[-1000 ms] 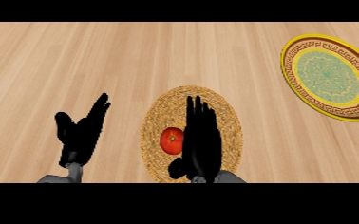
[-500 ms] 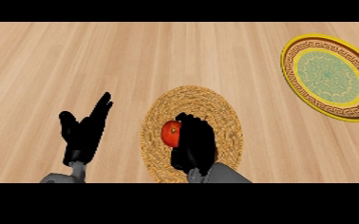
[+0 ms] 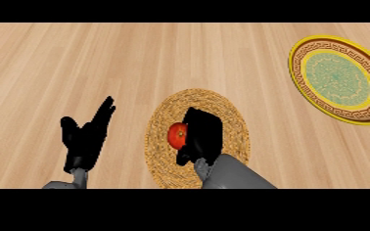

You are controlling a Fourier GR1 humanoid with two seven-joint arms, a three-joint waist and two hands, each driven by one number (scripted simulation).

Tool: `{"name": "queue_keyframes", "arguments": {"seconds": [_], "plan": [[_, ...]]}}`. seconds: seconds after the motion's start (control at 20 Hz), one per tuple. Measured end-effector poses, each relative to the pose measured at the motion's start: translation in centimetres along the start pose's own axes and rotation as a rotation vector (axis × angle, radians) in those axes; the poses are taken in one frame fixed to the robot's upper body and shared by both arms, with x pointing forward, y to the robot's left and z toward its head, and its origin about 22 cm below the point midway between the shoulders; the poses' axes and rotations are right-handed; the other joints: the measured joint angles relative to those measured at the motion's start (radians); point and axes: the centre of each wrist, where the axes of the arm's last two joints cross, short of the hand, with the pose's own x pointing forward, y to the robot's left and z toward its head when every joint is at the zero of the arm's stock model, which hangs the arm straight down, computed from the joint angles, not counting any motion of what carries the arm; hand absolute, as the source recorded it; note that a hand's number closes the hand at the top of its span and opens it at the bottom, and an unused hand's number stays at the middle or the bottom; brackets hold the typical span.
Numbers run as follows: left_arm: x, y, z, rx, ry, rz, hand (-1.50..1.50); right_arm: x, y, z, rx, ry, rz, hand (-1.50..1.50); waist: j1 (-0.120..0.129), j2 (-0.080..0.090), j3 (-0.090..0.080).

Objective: Pick the tomato from the placemat and place it in the plate

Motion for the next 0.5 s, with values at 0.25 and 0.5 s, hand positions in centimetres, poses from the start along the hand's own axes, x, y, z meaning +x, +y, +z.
{"name": "queue_keyframes", "arguments": {"seconds": [0.25, 0.5], "plan": [[0.4, -0.2, 0.1, -0.004, -0.026, 0.000, 0.00, -1.7, -4.8, -7.6, -0.141, 0.232, -0.054, 1.50, 0.012, 0.019, -0.001], [0.9, -0.4, 0.0, -0.024, -0.039, -0.004, 0.00, -2.7, -11.1, -12.6, -0.402, 0.327, -0.053, 1.50, 0.041, 0.029, -0.002]]}}
